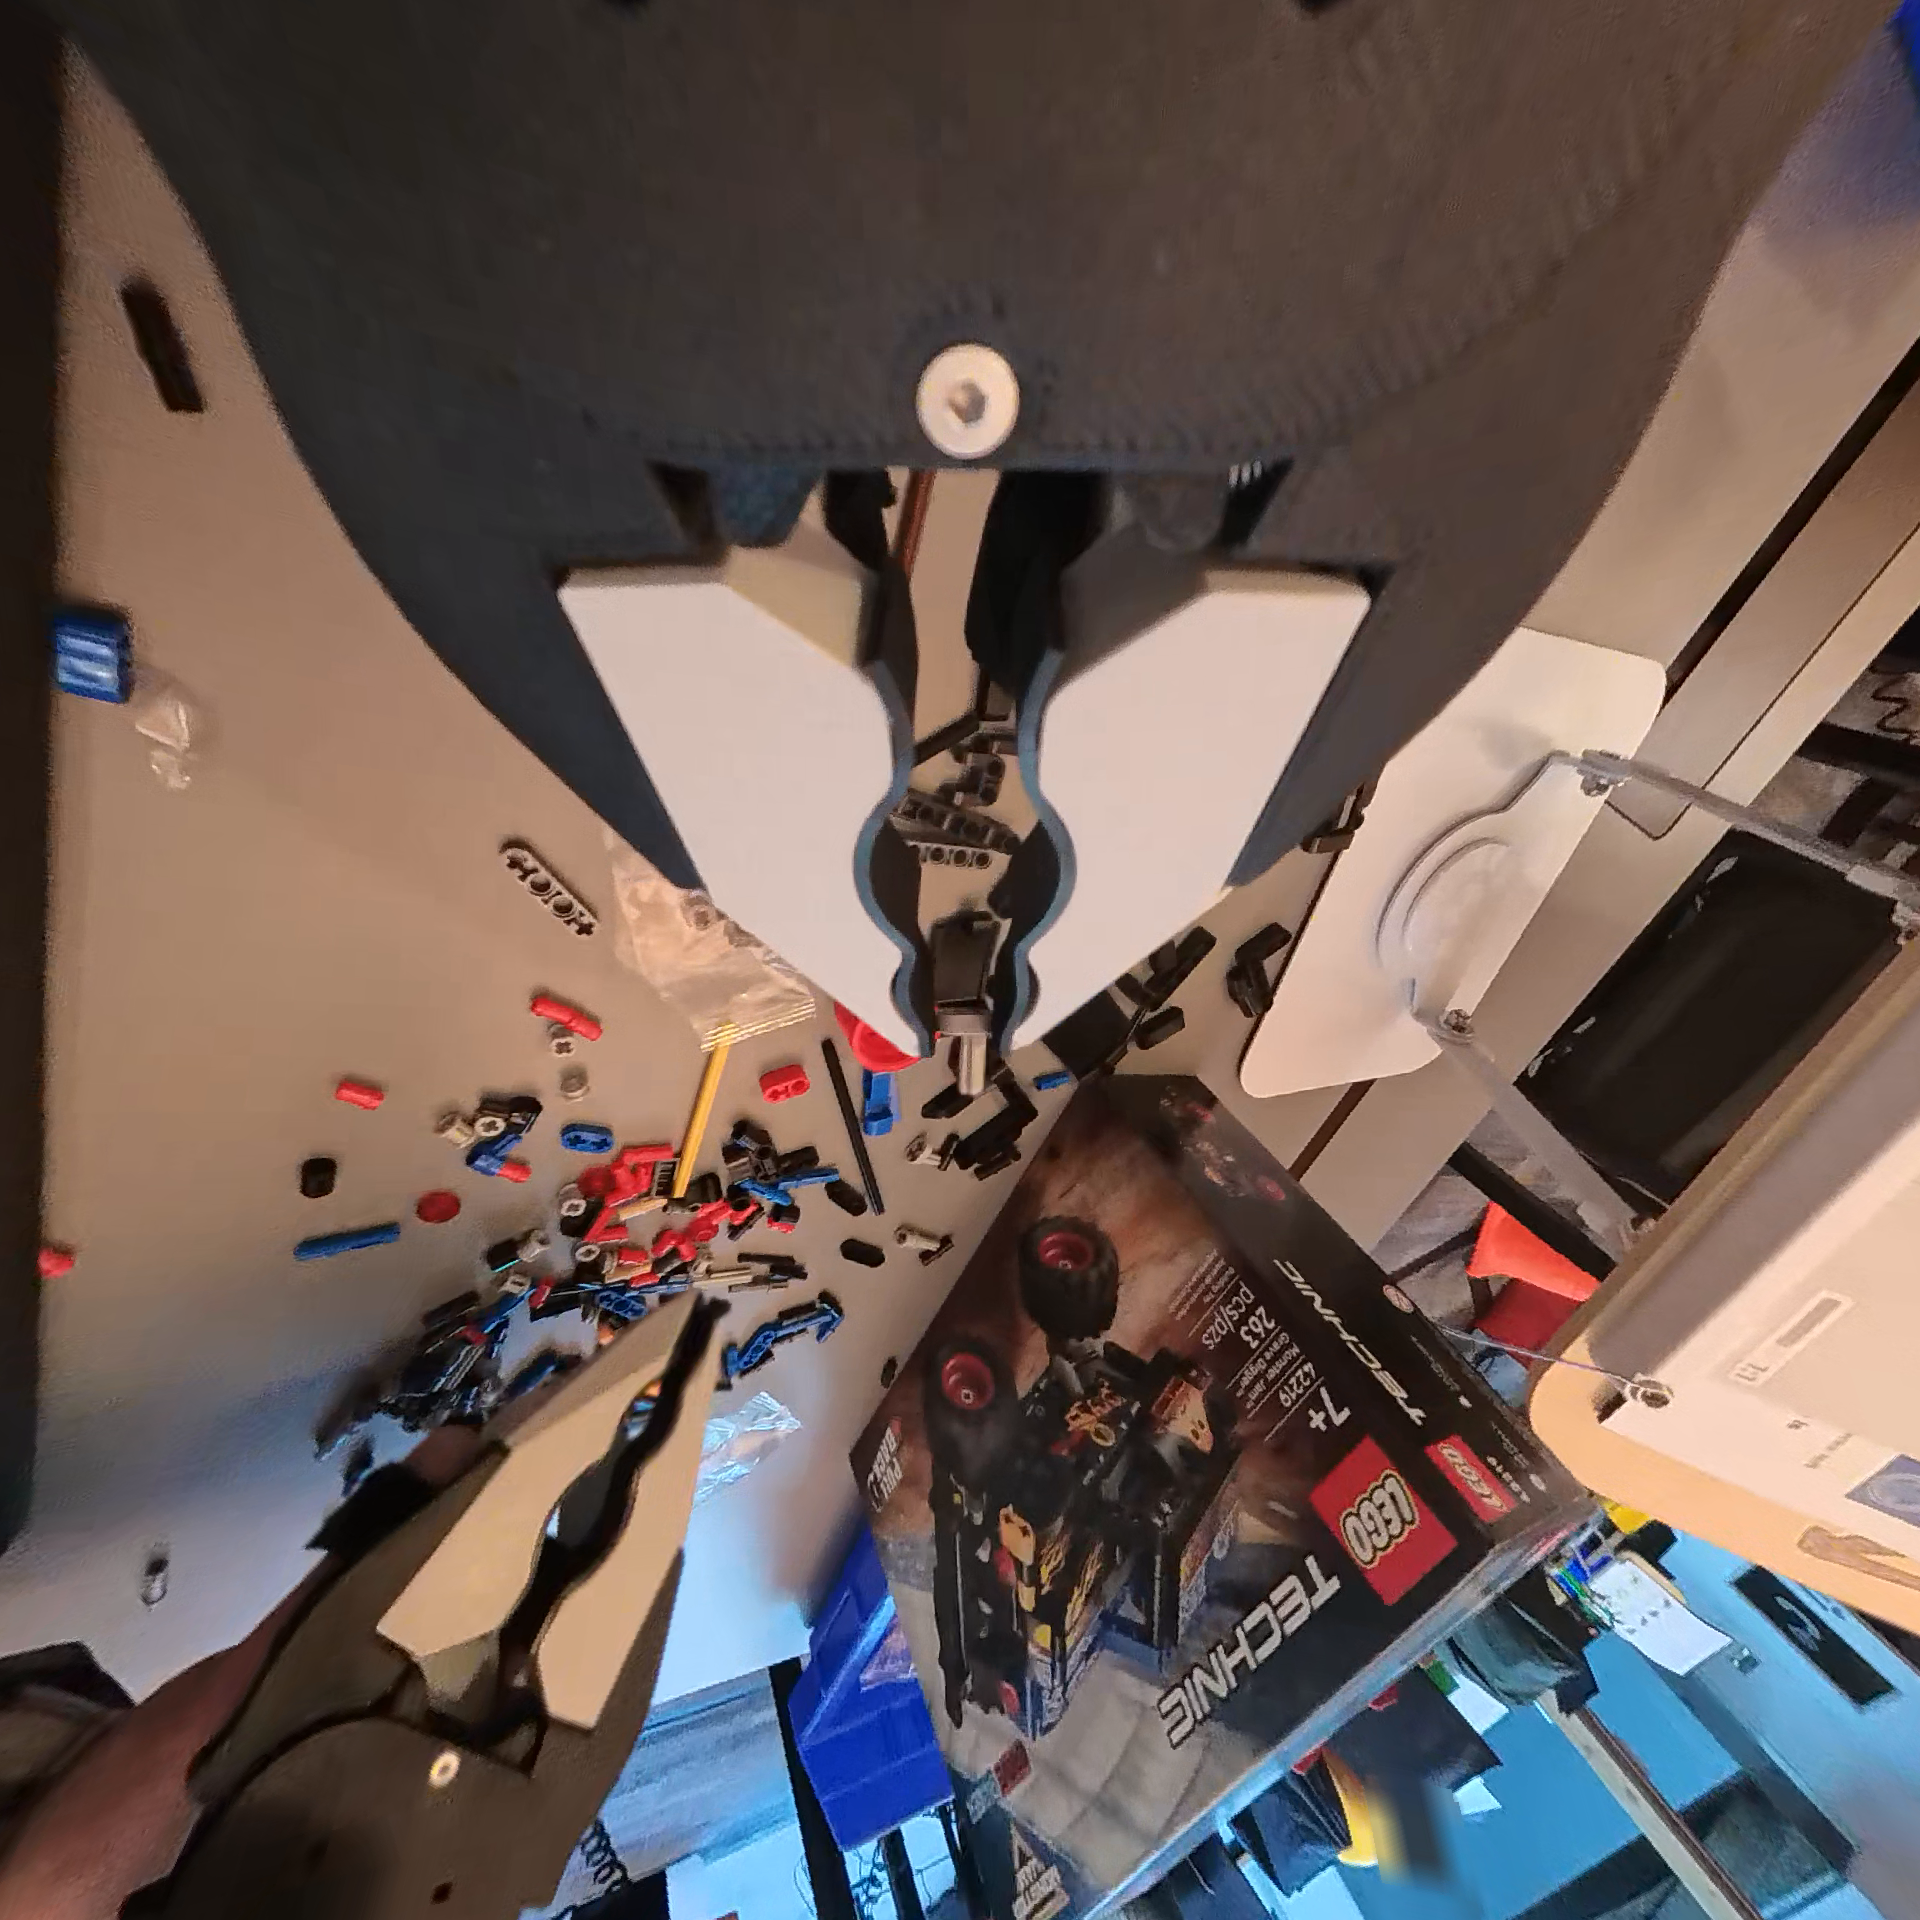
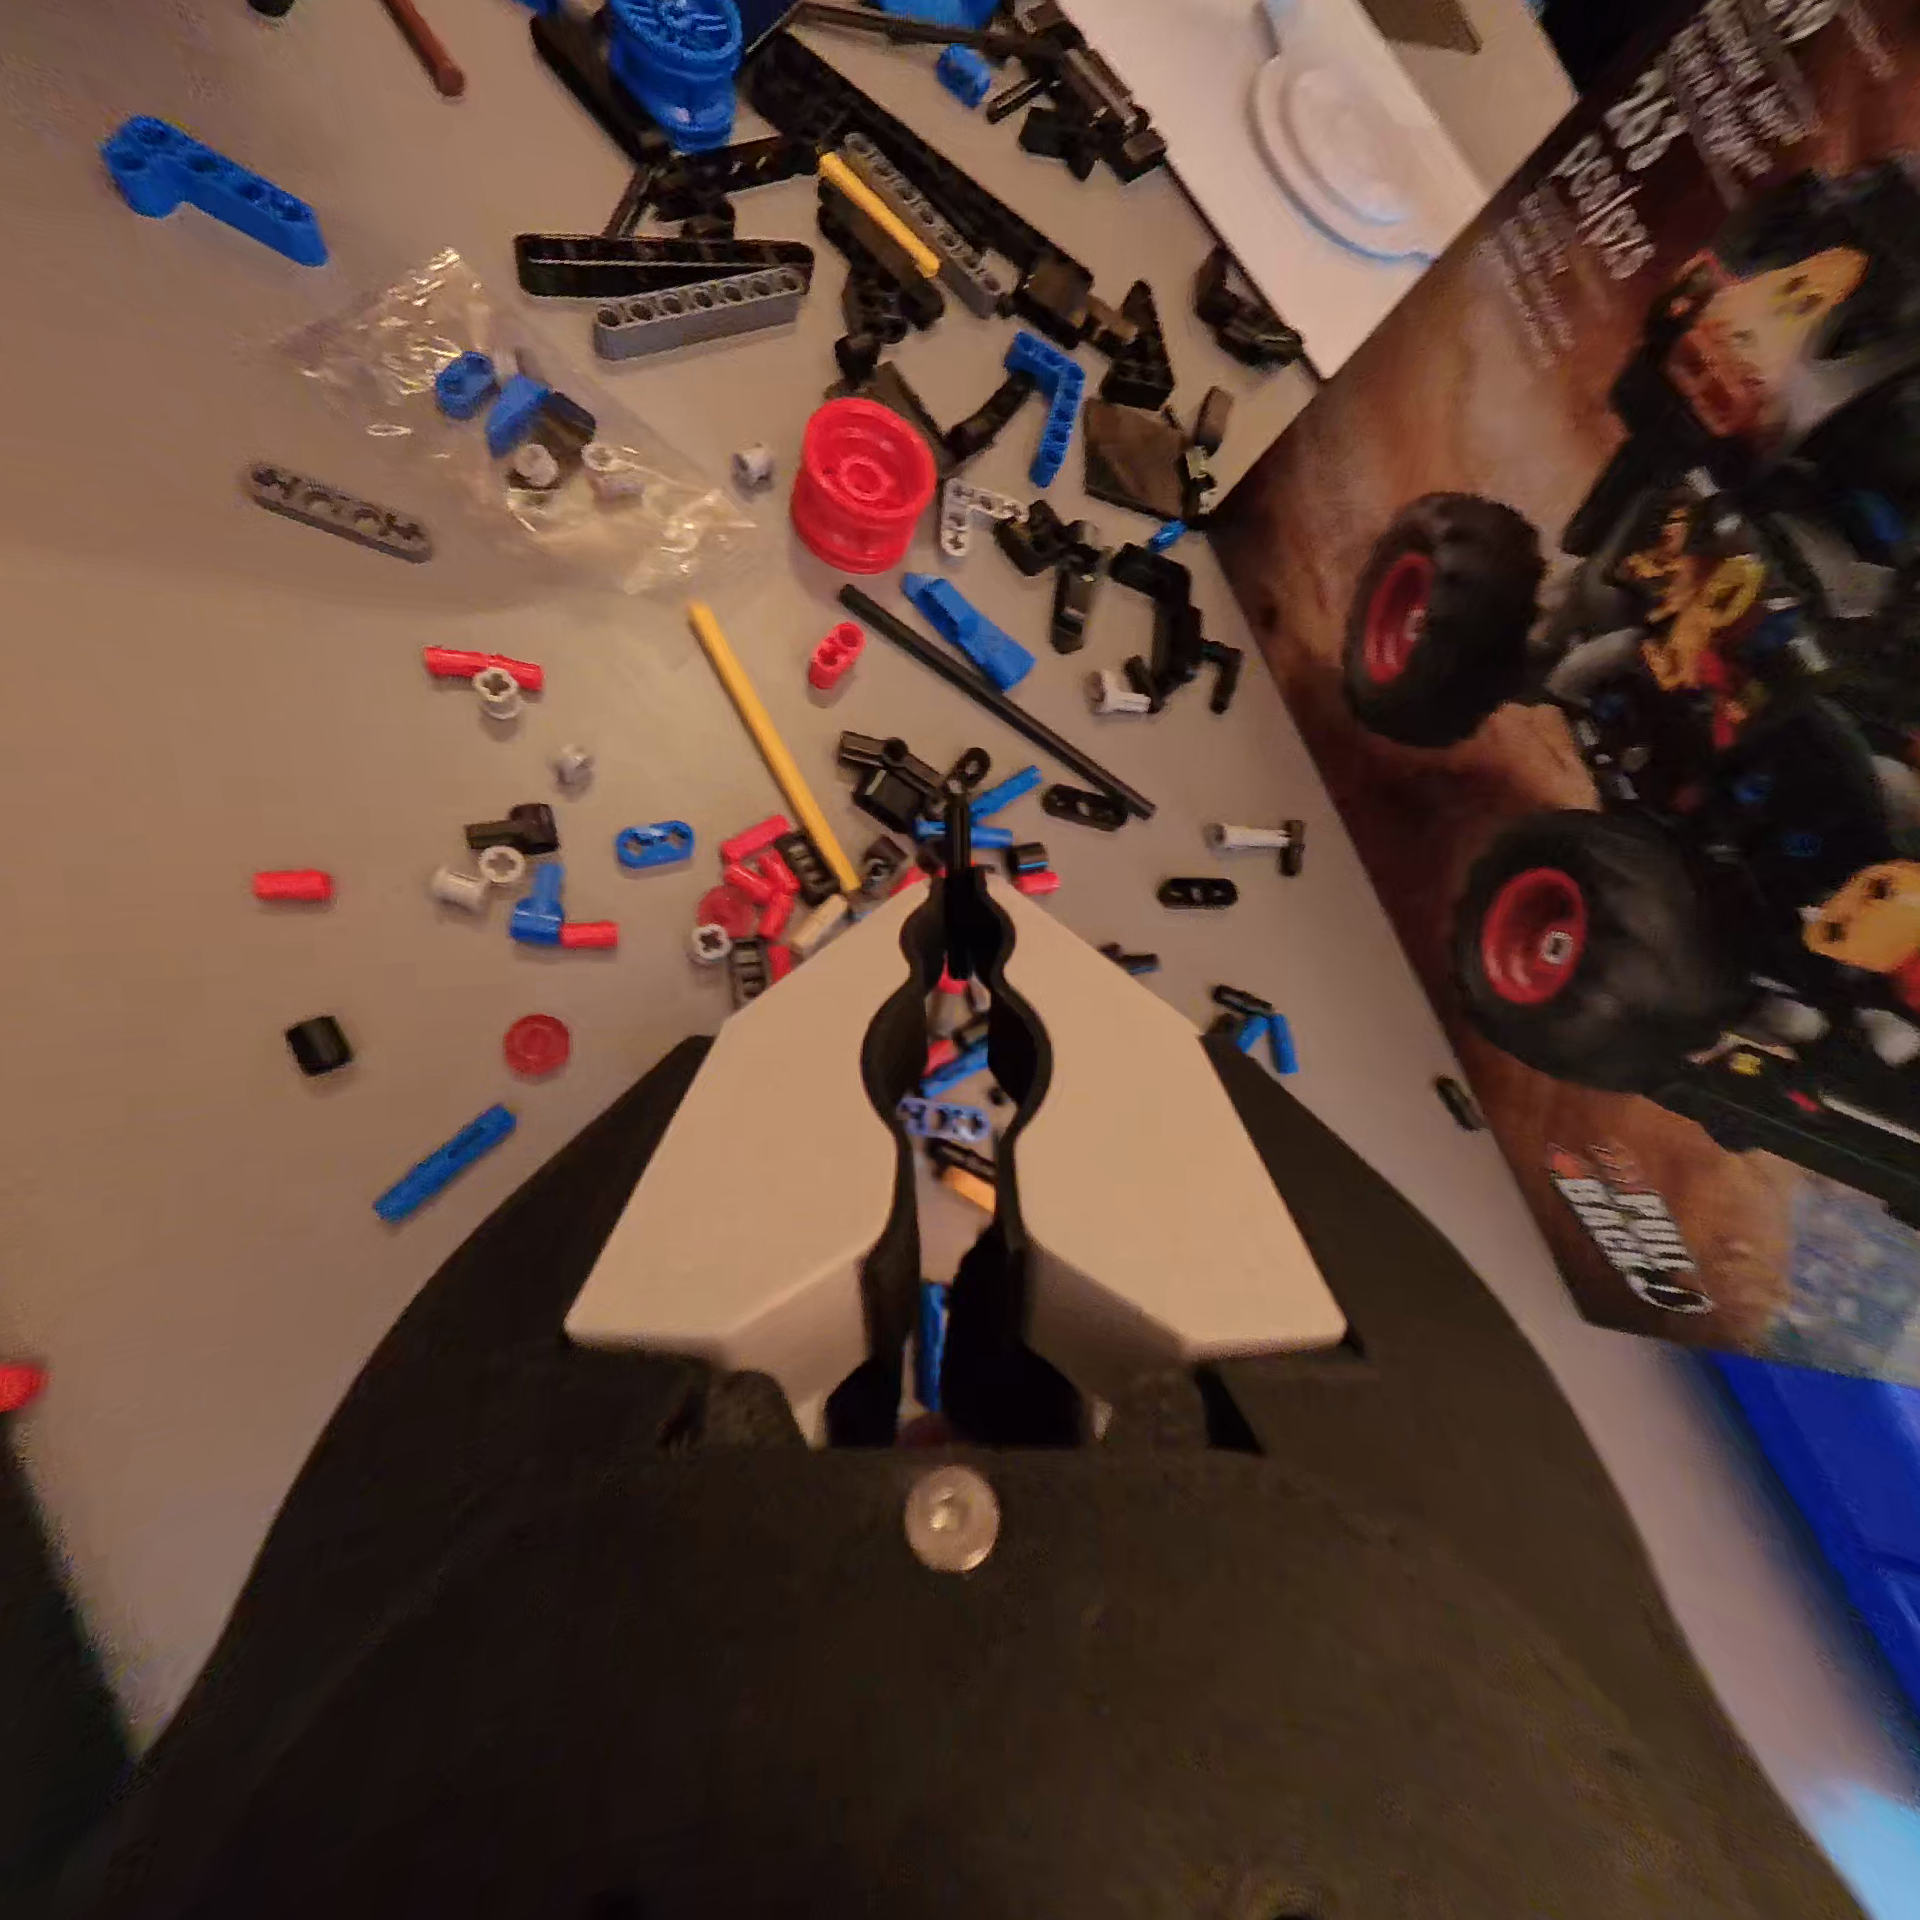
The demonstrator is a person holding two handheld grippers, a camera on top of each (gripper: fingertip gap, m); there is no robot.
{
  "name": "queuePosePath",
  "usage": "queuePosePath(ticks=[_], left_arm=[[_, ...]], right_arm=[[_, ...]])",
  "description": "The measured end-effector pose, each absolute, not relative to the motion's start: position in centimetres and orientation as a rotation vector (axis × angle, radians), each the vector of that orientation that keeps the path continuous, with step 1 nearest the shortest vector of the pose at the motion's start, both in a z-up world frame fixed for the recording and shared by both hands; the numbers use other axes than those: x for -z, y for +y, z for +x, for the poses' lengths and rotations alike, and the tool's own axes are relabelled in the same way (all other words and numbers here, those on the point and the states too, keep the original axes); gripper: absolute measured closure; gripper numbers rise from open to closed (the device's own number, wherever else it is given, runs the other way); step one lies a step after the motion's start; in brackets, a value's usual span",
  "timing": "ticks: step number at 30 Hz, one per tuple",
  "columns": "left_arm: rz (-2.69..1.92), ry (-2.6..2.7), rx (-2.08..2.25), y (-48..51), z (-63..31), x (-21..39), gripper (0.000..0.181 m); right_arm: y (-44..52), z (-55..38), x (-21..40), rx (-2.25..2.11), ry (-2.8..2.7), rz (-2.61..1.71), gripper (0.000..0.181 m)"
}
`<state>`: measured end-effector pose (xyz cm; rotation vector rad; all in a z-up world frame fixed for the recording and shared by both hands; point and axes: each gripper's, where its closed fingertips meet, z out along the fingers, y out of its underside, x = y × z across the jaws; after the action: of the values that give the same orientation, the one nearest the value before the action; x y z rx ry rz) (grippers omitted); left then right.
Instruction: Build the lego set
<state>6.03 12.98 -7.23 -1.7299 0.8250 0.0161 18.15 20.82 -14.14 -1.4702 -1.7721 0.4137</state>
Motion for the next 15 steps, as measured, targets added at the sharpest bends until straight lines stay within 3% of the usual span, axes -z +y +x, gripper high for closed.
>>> queuePosePath(ticks=[15], left_arm=[[-1.746, 0.828, -0.032, 12.8, 5.9, 8.1, 0.173]], right_arm=[[19.1, 17.5, 16.2, -0.443, -1.820, -1.532, 0.178]])
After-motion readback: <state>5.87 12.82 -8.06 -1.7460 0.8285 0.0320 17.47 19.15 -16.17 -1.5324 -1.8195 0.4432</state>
